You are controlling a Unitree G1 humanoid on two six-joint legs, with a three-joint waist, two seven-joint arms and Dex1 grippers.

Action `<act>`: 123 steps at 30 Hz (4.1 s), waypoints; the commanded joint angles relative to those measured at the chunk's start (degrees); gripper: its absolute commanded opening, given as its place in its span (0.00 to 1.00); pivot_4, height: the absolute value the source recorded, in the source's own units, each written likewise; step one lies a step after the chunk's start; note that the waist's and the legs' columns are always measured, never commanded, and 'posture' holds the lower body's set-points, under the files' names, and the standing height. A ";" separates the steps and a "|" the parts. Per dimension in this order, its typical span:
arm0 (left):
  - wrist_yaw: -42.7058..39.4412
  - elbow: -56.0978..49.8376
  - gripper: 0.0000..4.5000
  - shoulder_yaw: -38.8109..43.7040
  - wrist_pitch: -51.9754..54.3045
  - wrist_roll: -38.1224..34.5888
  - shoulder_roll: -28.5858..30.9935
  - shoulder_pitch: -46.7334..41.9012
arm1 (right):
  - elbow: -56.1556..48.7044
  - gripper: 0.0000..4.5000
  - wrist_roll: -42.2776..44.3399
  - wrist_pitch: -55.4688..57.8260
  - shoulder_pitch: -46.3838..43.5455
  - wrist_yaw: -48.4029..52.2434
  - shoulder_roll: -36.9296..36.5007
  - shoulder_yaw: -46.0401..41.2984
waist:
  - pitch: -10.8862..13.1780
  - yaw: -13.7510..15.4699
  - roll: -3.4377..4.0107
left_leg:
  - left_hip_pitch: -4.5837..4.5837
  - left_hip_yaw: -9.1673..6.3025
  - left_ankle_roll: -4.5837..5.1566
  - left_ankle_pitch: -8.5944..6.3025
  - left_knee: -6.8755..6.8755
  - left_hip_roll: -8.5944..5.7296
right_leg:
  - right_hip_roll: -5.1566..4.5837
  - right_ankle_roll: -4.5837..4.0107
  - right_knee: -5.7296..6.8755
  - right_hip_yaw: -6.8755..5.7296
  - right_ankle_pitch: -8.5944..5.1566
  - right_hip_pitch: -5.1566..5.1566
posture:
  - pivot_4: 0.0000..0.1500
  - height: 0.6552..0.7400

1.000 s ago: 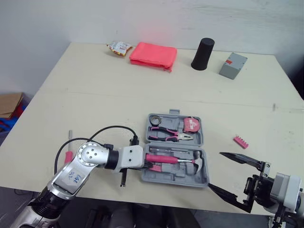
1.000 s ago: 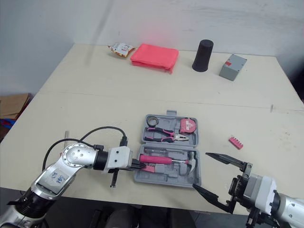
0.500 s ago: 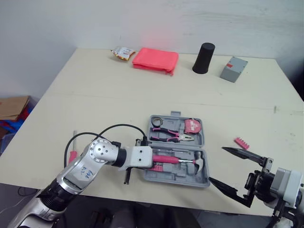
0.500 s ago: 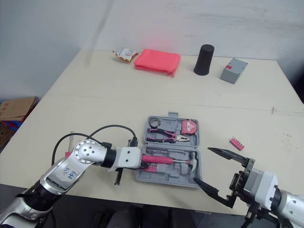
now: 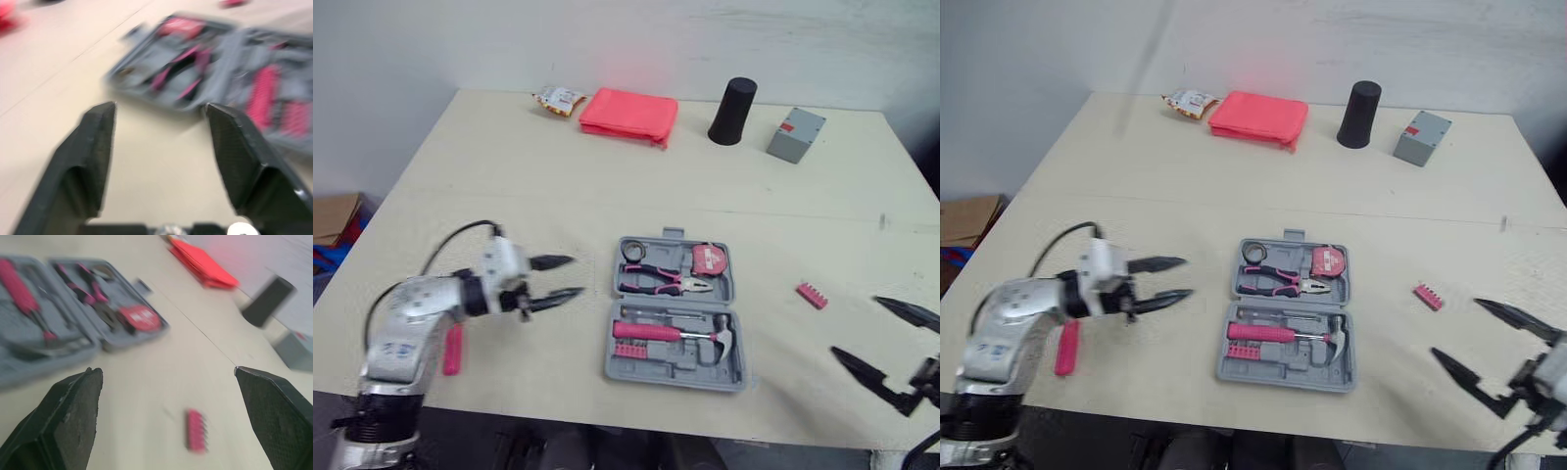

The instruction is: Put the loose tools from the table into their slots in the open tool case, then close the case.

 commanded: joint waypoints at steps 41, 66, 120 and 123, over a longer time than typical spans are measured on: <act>-1.75 -23.80 0.99 -8.23 25.24 -26.79 2.85 -7.44 | 14.55 1.00 -2.95 24.47 -23.38 -10.07 -7.63 20.26 | 0.26 -1.06 -0.24 | -0.14 0.31 -0.14 0.26 0.16 -0.08 | -0.38 0.28 0.42 -0.16 -0.01 -0.07 | 1.00 1.00; -3.76 -30.39 0.99 -15.45 27.50 -26.34 1.08 -7.30 | 31.99 1.00 -10.45 21.30 -37.66 -2.68 -6.73 28.76 | 0.31 -1.44 -0.15 | -0.01 0.28 -0.26 0.38 0.35 0.09 | 0.01 0.30 0.54 0.07 0.01 0.05 | 1.00 1.00; -13.12 -27.29 1.00 -14.21 13.20 -14.72 4.52 0.80 | -44.63 0.19 1.49 73.73 -41.40 -22.60 -22.07 56.04 | 0.51 -1.41 -0.16 | -0.97 0.22 -0.37 0.33 0.22 0.25 | 0.05 0.24 0.45 0.03 -0.01 -0.98 | 1.00 1.00; -12.55 -27.84 1.00 -13.46 13.57 -14.55 4.99 1.89 | -43.58 0.19 0.01 74.98 -43.29 -22.93 -21.86 58.44 | 0.51 -1.35 -0.16 | -1.10 0.21 -0.34 0.34 0.35 0.25 | 0.02 0.24 0.54 0.02 -0.01 -1.09 | 1.00 1.00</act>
